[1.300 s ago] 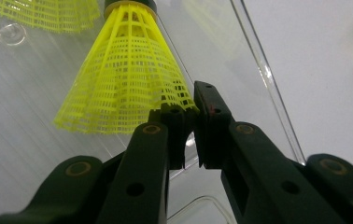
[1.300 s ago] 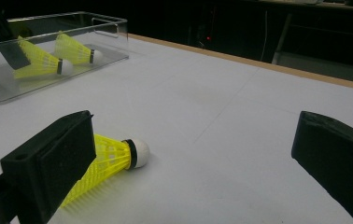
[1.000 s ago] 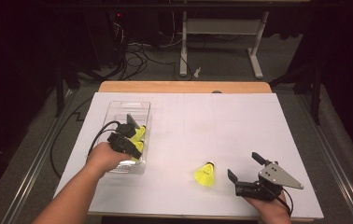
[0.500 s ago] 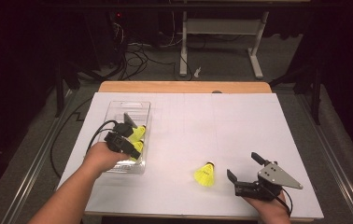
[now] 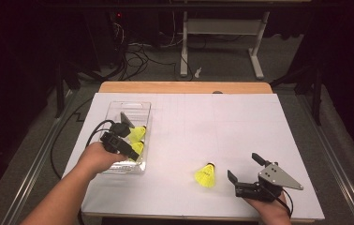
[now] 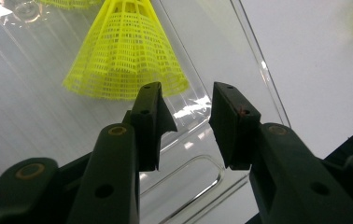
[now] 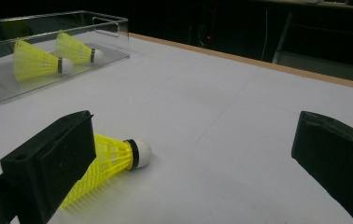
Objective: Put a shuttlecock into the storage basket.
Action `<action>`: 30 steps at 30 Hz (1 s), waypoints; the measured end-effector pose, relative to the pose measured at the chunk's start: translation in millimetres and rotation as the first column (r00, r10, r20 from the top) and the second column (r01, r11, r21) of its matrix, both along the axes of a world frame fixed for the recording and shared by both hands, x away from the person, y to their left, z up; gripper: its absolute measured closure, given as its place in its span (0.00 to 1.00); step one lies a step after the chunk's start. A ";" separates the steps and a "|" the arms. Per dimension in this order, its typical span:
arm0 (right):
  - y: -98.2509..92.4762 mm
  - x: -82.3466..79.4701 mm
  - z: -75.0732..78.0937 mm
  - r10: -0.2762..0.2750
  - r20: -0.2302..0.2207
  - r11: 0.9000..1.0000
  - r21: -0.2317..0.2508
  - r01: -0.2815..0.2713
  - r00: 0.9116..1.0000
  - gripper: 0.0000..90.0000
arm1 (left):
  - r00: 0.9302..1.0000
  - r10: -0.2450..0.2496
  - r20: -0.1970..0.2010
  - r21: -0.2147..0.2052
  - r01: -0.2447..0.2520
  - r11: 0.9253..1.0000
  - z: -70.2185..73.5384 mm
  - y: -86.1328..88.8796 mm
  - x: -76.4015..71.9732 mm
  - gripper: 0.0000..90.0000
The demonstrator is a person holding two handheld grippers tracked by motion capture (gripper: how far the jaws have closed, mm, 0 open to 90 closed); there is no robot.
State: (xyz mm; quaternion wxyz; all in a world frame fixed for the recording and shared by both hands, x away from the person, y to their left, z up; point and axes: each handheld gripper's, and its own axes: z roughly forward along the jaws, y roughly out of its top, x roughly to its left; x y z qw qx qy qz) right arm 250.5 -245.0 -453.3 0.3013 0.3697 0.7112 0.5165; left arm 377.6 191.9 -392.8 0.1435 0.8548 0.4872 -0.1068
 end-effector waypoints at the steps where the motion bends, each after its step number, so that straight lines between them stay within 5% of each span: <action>1: 0.0 0.0 0.0 -0.001 0.000 1.000 0.000 0.001 1.000 0.00 | 1.000 -0.011 0.002 0.003 0.011 1.000 2.8 -0.1 -0.6 0.69; 30: -1.3 -0.5 -0.1 -0.003 -0.002 1.000 0.001 0.003 1.000 0.00 | 0.998 -0.048 0.035 0.062 0.046 0.997 34.5 7.7 -3.9 0.45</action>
